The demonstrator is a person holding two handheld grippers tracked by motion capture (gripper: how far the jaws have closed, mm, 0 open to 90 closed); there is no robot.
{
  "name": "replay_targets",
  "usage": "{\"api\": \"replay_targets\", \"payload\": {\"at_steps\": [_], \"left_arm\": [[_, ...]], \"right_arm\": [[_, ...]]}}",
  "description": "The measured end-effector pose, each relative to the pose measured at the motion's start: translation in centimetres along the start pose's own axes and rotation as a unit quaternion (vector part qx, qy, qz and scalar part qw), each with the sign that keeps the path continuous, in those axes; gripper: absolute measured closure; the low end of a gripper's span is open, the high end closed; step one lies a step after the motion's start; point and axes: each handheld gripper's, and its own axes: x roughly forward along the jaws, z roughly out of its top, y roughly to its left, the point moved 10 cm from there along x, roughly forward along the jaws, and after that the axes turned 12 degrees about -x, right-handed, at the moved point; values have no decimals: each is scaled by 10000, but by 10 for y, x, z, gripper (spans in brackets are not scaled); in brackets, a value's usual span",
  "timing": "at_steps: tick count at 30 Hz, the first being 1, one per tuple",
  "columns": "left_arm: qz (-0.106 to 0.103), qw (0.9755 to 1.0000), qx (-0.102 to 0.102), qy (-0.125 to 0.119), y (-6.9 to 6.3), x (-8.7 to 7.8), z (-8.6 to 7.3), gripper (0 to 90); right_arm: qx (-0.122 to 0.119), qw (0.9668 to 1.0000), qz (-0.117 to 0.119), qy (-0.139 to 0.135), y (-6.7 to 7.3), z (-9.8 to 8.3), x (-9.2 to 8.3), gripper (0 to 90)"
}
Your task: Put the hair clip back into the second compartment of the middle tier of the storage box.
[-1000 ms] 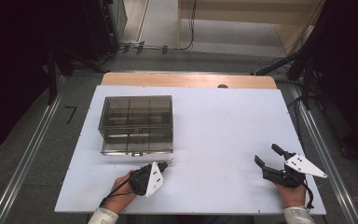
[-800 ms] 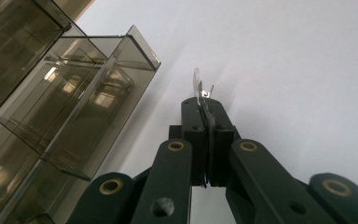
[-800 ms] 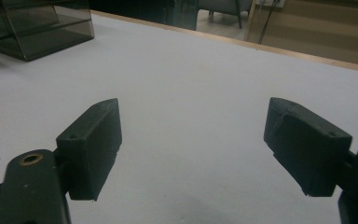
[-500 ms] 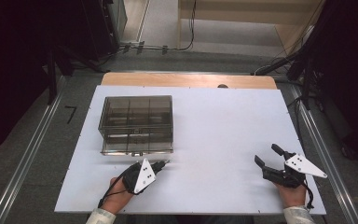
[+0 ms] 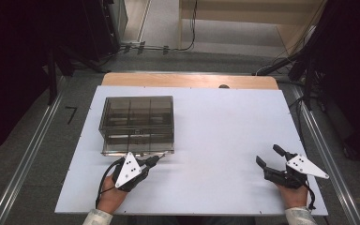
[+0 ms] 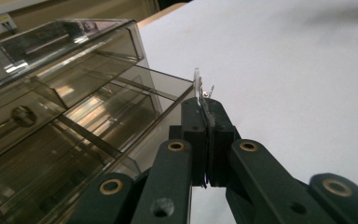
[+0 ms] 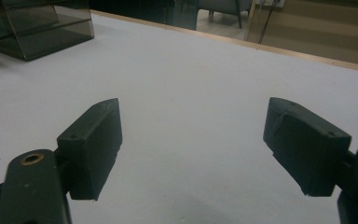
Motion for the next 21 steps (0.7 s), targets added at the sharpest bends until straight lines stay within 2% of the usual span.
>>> {"api": "replay_targets", "payload": {"at_steps": [11, 21], "left_arm": [[255, 9991, -173, -298, 16, -10, 9, 898], [657, 9958, -358, -518, 37, -18, 13, 898]], "right_arm": [[1, 10000, -3, -4, 0, 0, 0, 180], [5, 10000, 2, 3, 0, 0, 0, 180]]}}
